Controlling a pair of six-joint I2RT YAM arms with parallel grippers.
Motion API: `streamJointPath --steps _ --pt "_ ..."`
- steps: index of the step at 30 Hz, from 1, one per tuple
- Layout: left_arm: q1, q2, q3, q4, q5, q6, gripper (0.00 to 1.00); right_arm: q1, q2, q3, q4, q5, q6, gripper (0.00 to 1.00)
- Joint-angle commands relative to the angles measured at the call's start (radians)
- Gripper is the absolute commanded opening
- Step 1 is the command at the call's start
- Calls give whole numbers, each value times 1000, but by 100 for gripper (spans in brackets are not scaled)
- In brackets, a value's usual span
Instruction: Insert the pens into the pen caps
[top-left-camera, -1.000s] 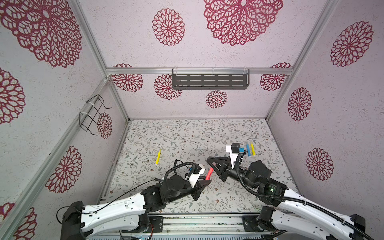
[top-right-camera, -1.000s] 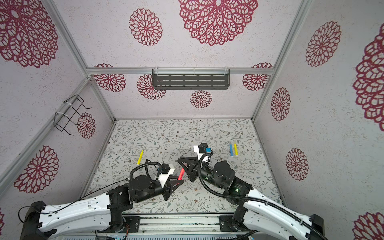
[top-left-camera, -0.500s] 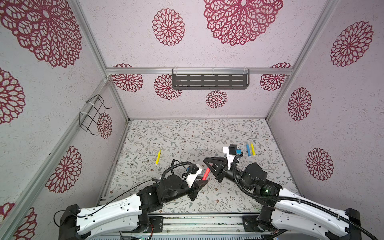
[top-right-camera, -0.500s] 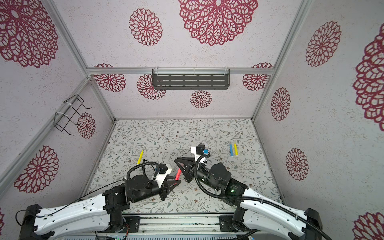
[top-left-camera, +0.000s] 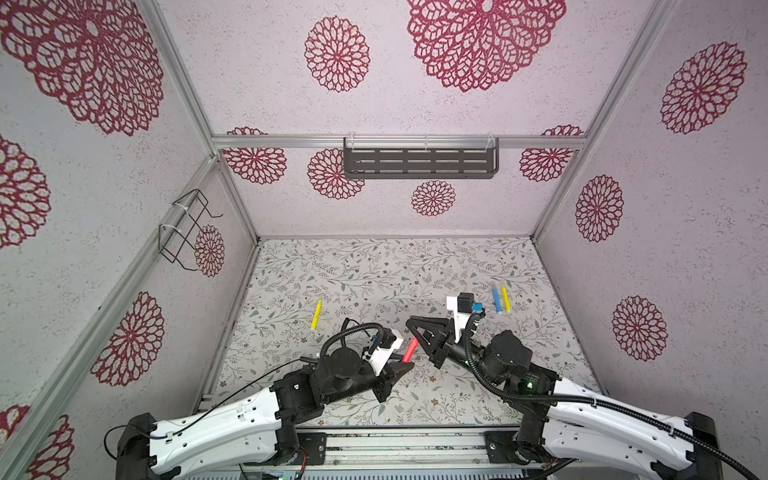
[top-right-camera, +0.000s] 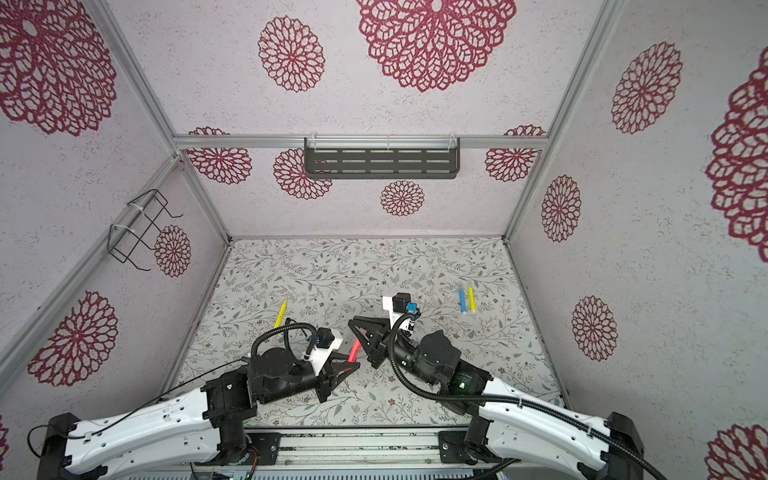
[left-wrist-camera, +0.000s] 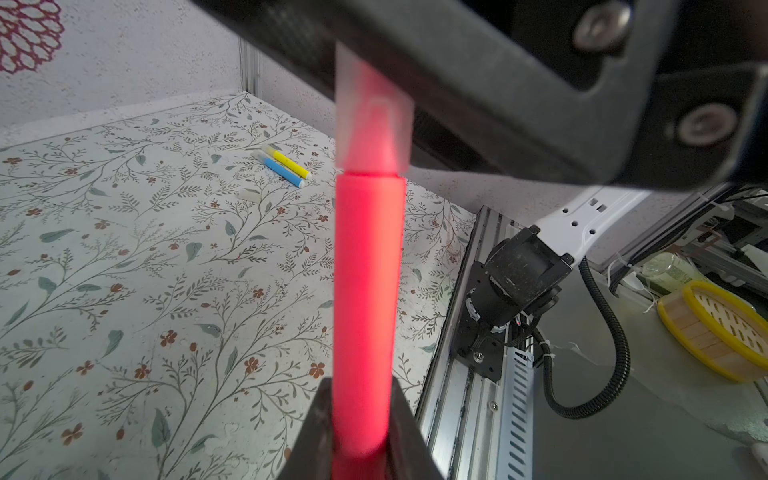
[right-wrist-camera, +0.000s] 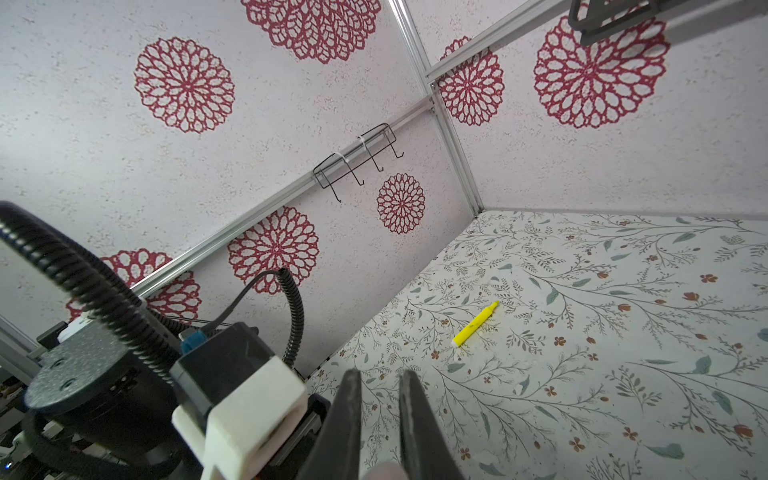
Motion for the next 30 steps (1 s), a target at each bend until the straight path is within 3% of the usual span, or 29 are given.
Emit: streamJointPath --steps 1,30 --pt "50 -55 136 379 -86 -3 0 82 65 -87 -277 -174 44 0" --pt "130 -62 136 492 -65 -35 0 162 114 -174 -207 -125 124 0"
